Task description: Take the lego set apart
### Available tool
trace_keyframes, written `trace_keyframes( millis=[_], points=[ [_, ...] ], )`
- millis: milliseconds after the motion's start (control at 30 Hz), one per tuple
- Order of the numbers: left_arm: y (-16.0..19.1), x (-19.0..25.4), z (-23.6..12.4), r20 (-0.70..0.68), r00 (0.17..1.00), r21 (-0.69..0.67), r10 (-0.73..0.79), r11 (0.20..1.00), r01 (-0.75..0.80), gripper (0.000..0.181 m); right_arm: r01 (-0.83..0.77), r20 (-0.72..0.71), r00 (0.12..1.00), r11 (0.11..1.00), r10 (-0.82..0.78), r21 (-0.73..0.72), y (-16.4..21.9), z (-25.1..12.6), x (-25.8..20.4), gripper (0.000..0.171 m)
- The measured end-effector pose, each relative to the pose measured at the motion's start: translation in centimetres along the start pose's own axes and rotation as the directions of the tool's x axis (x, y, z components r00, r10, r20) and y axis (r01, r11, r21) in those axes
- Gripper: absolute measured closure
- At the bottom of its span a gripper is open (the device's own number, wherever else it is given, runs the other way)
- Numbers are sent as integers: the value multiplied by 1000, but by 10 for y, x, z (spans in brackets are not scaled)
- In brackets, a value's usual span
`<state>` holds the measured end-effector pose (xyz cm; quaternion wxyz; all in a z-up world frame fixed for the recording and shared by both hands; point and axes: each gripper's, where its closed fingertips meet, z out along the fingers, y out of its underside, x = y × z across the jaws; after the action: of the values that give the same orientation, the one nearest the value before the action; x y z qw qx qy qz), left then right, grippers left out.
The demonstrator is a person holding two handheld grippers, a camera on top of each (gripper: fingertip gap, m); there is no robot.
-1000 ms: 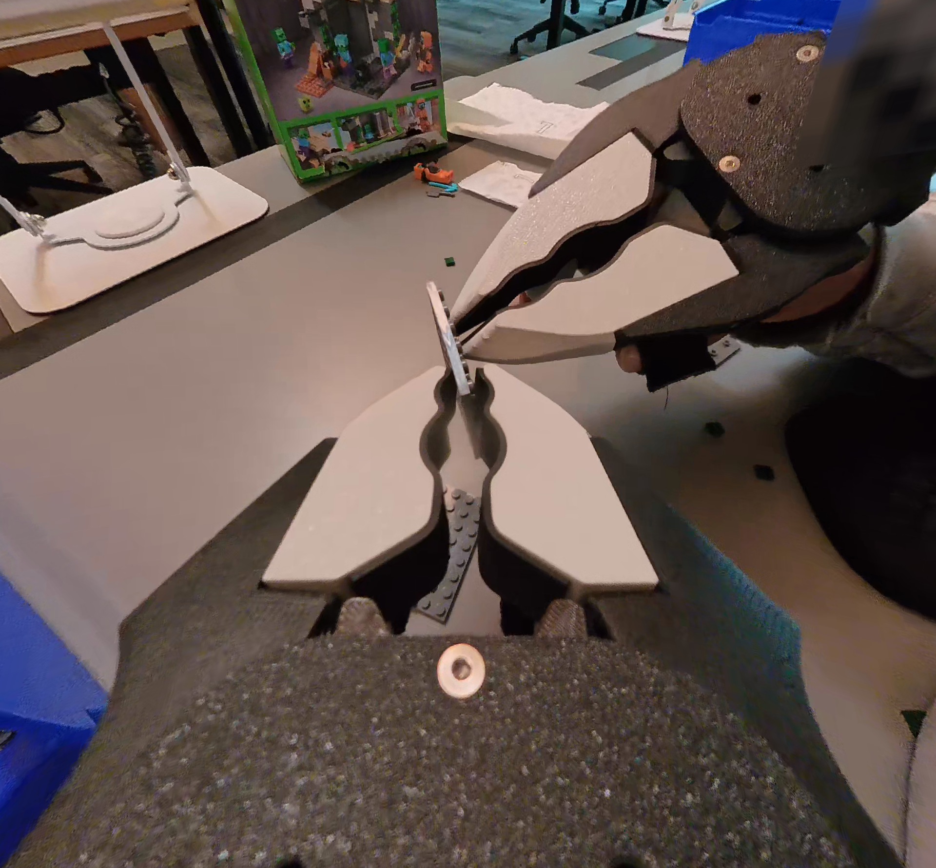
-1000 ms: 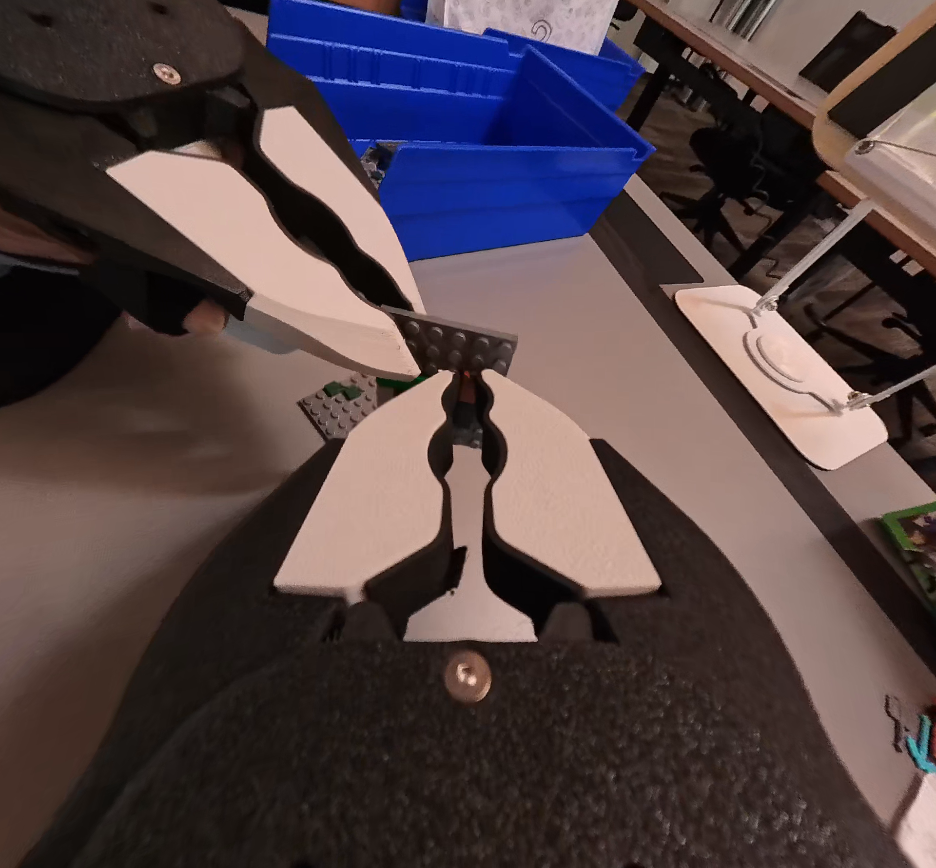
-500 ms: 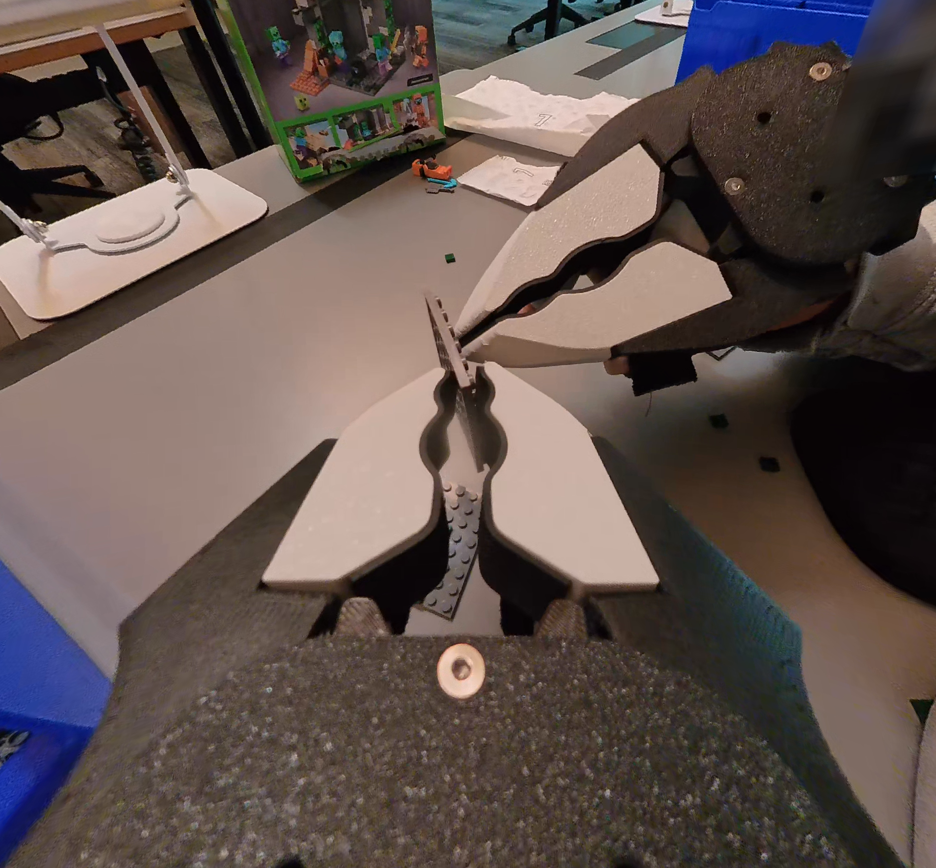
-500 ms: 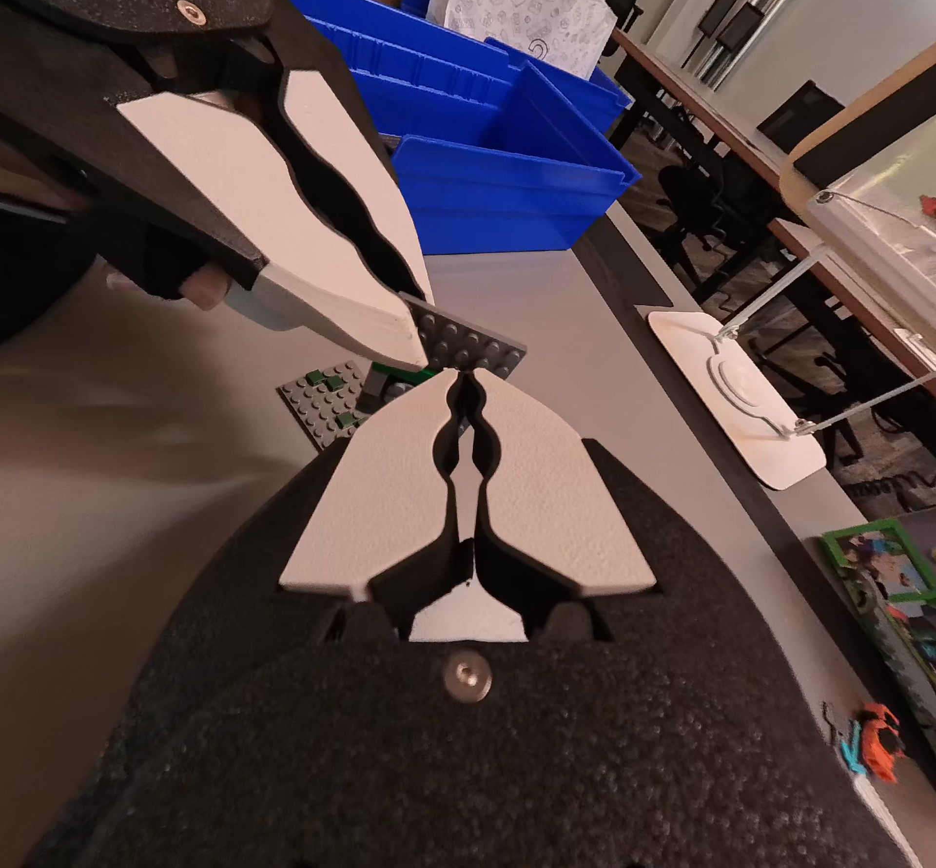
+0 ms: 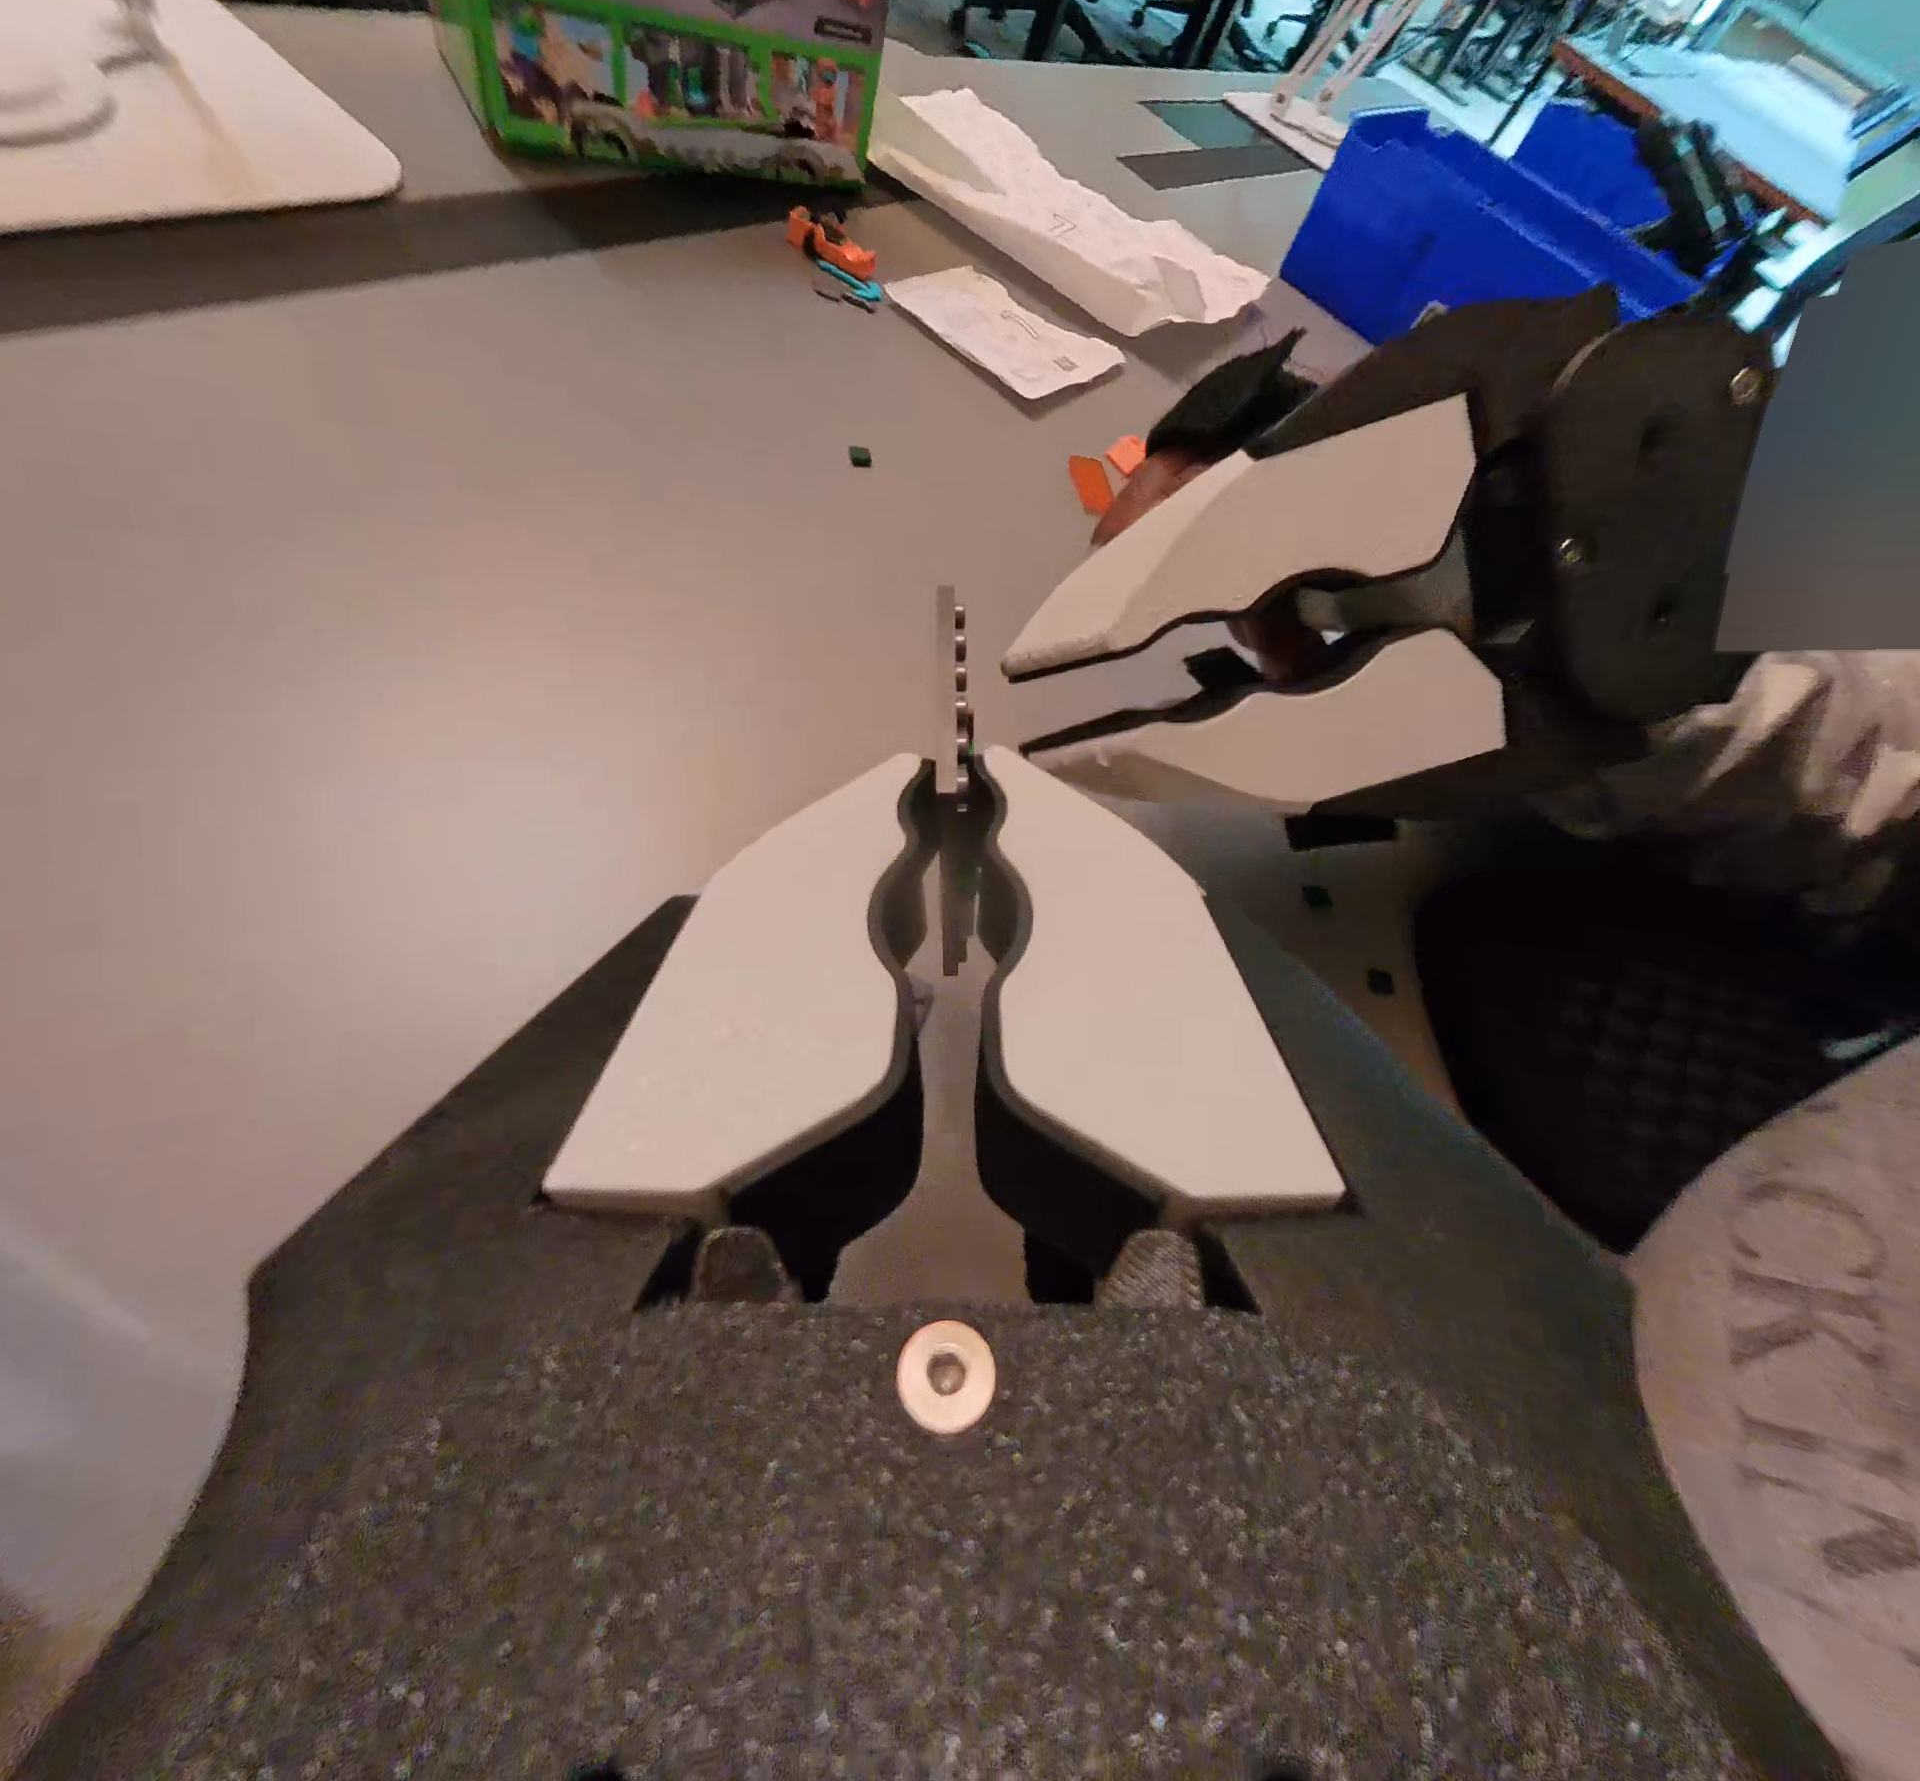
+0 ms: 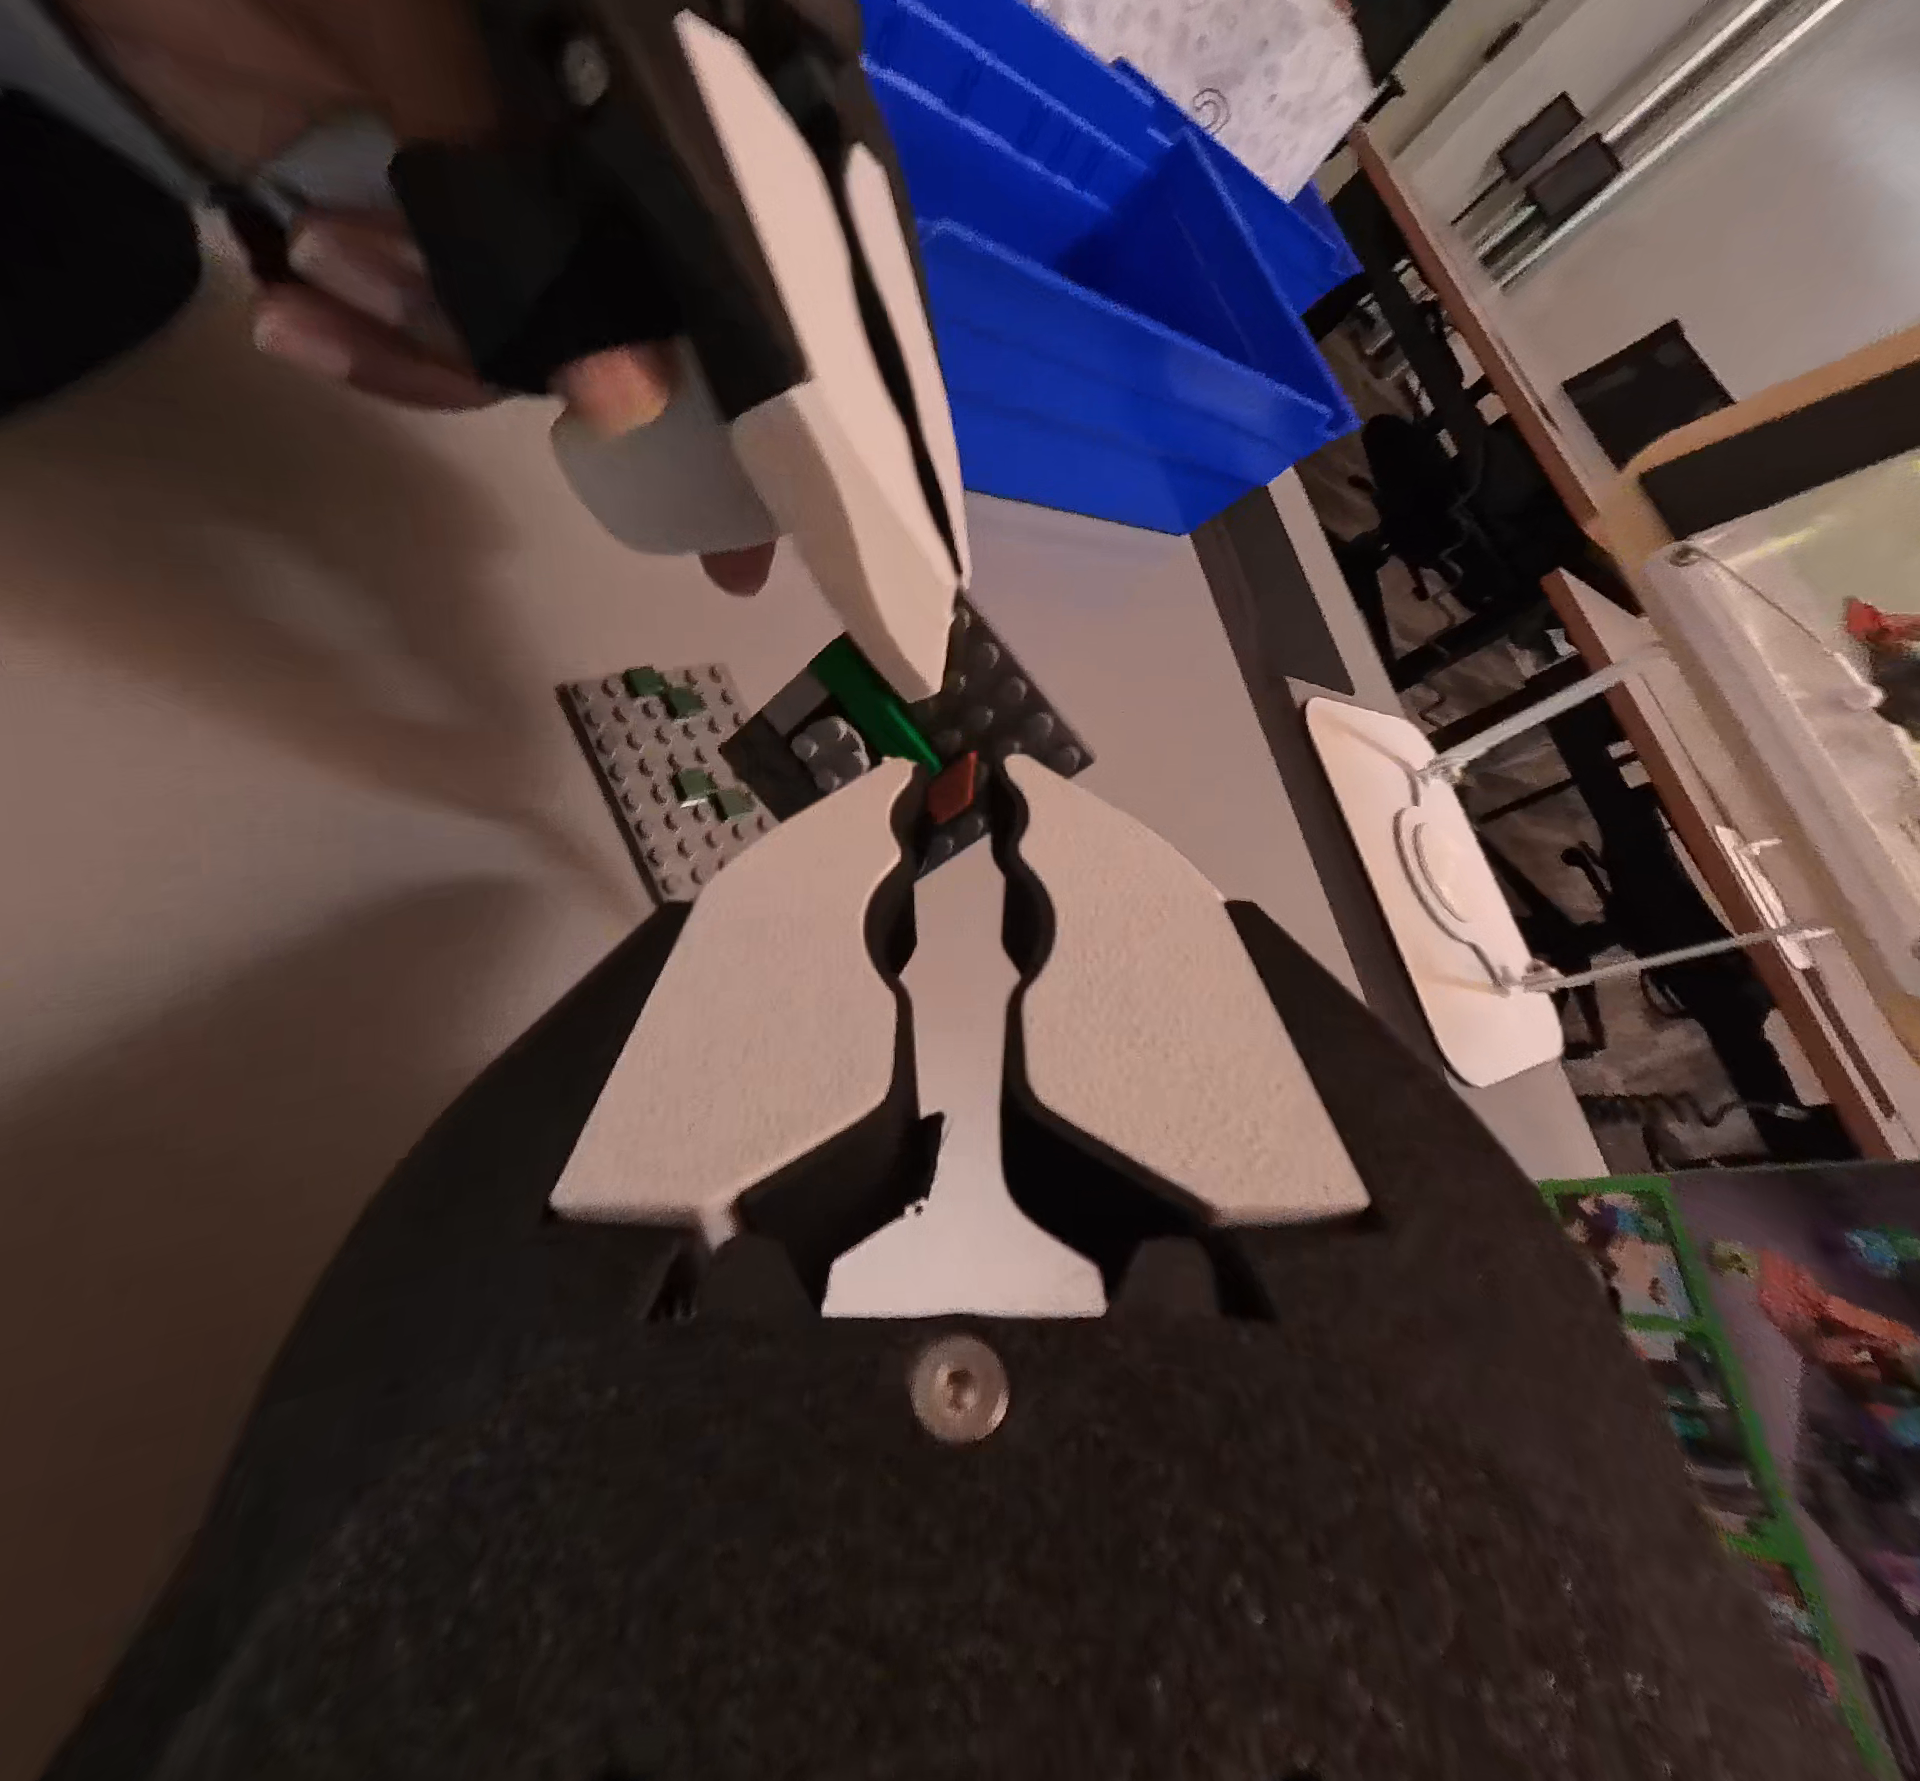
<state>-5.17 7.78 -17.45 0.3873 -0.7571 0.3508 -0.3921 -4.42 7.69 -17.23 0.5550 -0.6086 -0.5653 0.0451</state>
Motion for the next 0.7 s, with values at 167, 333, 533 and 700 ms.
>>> trace_keyframes(
  millis=[167,333,533,700],
  points=[
    [2,0,-1,-137,970,-12,-199,980,200,176,30,39,999,1000,-30,-4,1,3,-10,158],
    [0,-4,0,-180,942,-5,-284,958,288,176,23,63,998,1000,-23,-7,3,4,-15,157],
    [-13,-21,-6,-194,898,103,-394,903,418,176,-234,60,969,970,238,-68,9,10,-5,110],
    [-18,-20,-4,-235,855,151,-462,852,501,176,-371,-51,929,925,368,-78,13,25,-5,91]
  ],
)
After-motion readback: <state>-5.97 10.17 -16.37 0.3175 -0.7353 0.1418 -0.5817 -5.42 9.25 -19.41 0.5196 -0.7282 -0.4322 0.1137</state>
